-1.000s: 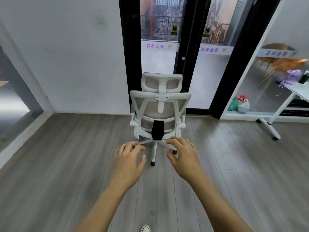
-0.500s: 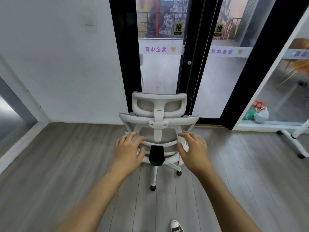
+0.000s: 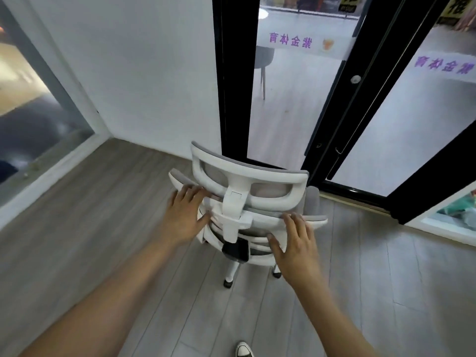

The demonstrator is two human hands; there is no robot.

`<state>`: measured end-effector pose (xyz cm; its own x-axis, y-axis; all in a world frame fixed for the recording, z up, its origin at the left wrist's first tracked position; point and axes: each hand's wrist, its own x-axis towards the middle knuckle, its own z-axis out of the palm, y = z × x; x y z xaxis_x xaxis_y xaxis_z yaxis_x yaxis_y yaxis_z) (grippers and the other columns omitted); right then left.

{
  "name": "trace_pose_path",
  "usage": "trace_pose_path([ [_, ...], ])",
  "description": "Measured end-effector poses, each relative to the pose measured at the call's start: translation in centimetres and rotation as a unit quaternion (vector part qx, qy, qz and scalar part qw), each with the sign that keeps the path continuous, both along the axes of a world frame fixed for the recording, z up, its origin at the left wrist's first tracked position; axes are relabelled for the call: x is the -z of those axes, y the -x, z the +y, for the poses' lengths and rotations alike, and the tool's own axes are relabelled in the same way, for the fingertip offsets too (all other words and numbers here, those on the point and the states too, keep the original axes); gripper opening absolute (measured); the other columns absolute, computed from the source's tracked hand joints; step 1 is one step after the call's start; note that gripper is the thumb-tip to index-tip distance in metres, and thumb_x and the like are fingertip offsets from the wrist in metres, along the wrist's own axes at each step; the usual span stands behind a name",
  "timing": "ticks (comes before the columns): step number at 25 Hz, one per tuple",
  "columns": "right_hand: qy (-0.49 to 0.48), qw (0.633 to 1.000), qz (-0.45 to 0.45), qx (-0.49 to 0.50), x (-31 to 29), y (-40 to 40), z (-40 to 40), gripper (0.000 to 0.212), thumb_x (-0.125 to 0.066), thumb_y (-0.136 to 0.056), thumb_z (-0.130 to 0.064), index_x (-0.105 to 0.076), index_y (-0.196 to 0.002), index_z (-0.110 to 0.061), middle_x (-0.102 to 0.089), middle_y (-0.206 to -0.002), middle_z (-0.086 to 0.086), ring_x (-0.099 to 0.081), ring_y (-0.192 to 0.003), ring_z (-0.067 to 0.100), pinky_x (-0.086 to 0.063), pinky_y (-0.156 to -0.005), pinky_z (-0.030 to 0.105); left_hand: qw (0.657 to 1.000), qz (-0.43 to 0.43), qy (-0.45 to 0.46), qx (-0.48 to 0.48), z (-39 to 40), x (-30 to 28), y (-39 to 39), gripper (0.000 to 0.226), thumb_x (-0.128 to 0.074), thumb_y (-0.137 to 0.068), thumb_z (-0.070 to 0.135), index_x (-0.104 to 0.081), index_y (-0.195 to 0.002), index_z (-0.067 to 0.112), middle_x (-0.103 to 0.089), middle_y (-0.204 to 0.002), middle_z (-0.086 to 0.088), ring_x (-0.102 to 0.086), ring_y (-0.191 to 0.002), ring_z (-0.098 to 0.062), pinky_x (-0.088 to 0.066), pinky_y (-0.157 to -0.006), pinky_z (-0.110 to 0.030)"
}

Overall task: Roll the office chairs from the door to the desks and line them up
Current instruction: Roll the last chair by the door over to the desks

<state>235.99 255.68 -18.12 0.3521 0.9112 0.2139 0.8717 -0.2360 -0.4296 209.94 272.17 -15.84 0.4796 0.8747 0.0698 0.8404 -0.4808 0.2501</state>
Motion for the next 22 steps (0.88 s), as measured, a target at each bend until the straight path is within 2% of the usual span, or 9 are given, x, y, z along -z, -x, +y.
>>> trace_pose_path([
  [3,-0.017,1.000,-0.002,-0.020,0.4,0.2,0.7,0.055,-0.054,-0.099,-0.047,-0.045,-0.142,-0.014,-0.045,-0.146,0.006,-0.032,-0.143,0.026,-0.027,-0.120,0.047,1.000,-0.004,0.017,0.002,1.5,0.3,0.9,0.060,-0.038,-0.085,0.061,-0.046,-0.137,0.034,-0.042,-0.148,0.004,-0.029,-0.143,-0.025,-0.019,-0.117,-0.052],
  [6,-0.022,0.999,-0.012,-0.034,0.5,0.3,1.7,0.043,-0.046,-0.102,-0.046,-0.051,-0.132,-0.015,-0.055,-0.132,0.004,-0.046,-0.130,0.028,-0.024,-0.120,0.048,0.999,-0.038,0.002,0.007,1.5,-0.2,0.6,0.037,-0.058,-0.088,0.047,-0.053,-0.120,0.029,-0.056,-0.126,-0.002,-0.049,-0.127,-0.028,-0.022,-0.115,-0.054],
  [8,-0.029,0.997,-0.036,-0.064,1.1,0.1,1.3,0.043,-0.039,-0.103,-0.048,-0.054,-0.126,-0.016,-0.060,-0.123,0.004,-0.053,-0.120,0.029,-0.029,-0.117,0.048,0.998,-0.050,-0.033,0.013,0.0,0.3,1.2,0.033,-0.066,-0.088,0.036,-0.049,-0.116,0.031,-0.058,-0.115,-0.001,-0.055,-0.116,-0.027,-0.022,-0.116,-0.055],
  [12,-0.074,0.985,-0.066,-0.142,2.0,-1.1,-0.1,0.041,-0.048,-0.099,-0.046,-0.062,-0.124,-0.015,-0.062,-0.119,0.003,-0.056,-0.116,0.026,-0.030,-0.117,0.047,0.997,-0.057,-0.042,-0.033,-4.7,1.0,3.8,0.029,-0.062,-0.088,0.045,-0.050,-0.113,0.035,-0.056,-0.106,0.002,-0.054,-0.109,-0.025,-0.026,-0.115,-0.051],
  [16,-0.084,0.968,-0.043,-0.232,1.5,-0.9,0.2,0.040,-0.059,-0.097,-0.041,-0.064,-0.127,-0.015,-0.061,-0.122,0.001,-0.055,-0.119,0.022,-0.031,-0.117,0.047,0.986,-0.099,-0.036,-0.127,-10.5,1.5,6.0,0.031,-0.054,-0.087,0.054,-0.059,-0.112,0.036,-0.050,-0.103,0.001,-0.048,-0.100,-0.027,-0.044,-0.094,-0.046],
  [19,-0.073,0.955,-0.036,-0.284,0.7,0.7,1.2,0.036,-0.059,-0.100,-0.040,-0.062,-0.130,-0.020,-0.057,-0.128,-0.003,-0.049,-0.130,0.016,-0.025,-0.122,0.043,0.971,-0.112,-0.040,-0.209,-14.9,1.4,7.9,0.035,-0.050,-0.085,0.057,-0.062,-0.107,0.033,-0.049,-0.100,0.000,-0.045,-0.098,-0.026,-0.048,-0.079,-0.040],
  [22,-0.069,0.944,-0.036,-0.321,0.8,4.3,2.7,0.038,-0.058,-0.100,-0.042,-0.060,-0.133,-0.024,-0.054,-0.135,-0.003,-0.042,-0.138,0.018,-0.024,-0.122,0.043,0.949,-0.117,-0.056,-0.288,-18.2,1.5,10.7,0.024,-0.067,-0.085,0.047,-0.063,-0.102,0.029,-0.051,-0.099,0.000,-0.043,-0.095,-0.025,-0.046,-0.076,-0.040],
])
